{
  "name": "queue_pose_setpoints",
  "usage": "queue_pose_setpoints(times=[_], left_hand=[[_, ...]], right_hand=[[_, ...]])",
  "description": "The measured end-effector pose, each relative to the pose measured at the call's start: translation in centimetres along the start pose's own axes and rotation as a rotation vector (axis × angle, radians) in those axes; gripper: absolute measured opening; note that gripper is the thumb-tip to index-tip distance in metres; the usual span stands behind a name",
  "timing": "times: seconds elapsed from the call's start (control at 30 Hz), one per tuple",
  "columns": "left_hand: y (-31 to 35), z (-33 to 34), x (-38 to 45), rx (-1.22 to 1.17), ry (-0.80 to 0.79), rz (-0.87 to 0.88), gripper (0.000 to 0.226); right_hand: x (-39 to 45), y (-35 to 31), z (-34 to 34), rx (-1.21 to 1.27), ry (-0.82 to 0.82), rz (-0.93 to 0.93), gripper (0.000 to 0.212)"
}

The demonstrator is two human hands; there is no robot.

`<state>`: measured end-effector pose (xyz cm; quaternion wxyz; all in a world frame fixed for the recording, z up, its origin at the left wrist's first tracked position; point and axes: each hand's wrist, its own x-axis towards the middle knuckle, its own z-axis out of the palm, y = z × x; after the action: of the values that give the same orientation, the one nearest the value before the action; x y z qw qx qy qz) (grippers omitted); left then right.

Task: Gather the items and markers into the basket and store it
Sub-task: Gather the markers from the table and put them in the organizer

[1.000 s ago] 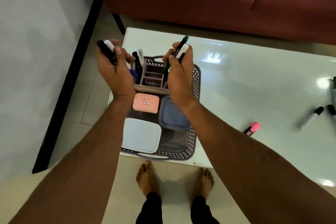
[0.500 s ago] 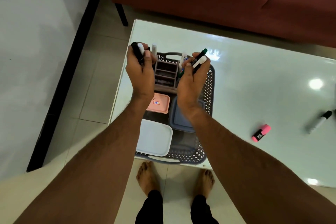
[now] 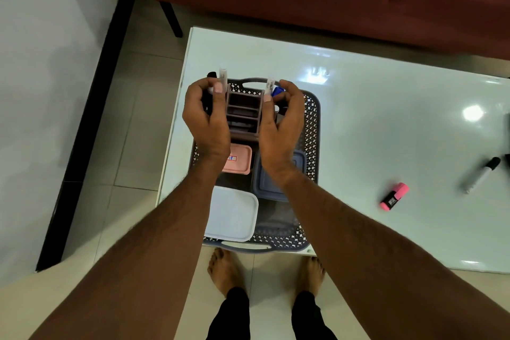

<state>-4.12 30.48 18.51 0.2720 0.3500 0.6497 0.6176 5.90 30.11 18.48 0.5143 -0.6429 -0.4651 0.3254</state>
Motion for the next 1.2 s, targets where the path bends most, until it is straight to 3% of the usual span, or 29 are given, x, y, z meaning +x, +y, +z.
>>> queue_pose_setpoints(times=[0.2, 0.47, 0.67, 1.0, 1.2], left_hand=[[-0.1, 0.5, 0.4, 0.153, 0.073, 0.133, 0.022], [-0.7, 0.9, -0.1, 0.204, -0.051, 0.066, 0.049], [-1.0, 1.1, -0.1, 0.216, -0.064, 0.112, 0.052], [3.0, 6.3, -2.1, 0.260, 0.264, 0.485, 0.041], [5.6, 15.2, -9.2, 0.237, -0.043, 0.535, 0.032]], right_hand=[[0.1, 1.1, -0.2, -0.283, -0.091, -0.128, 0.024], [0.0, 1.1, -1.3, -0.394, -0.105, -0.225, 0.032], [0.9, 1.4, -2.8, -0.406, -0.187, -0.291, 0.031], [3.9, 3.5, -12.7, -0.350, -0.069, -0.207, 0.029], [6.6, 6.5, -23.4, -0.452, 0.091, -0.229, 0.023]])
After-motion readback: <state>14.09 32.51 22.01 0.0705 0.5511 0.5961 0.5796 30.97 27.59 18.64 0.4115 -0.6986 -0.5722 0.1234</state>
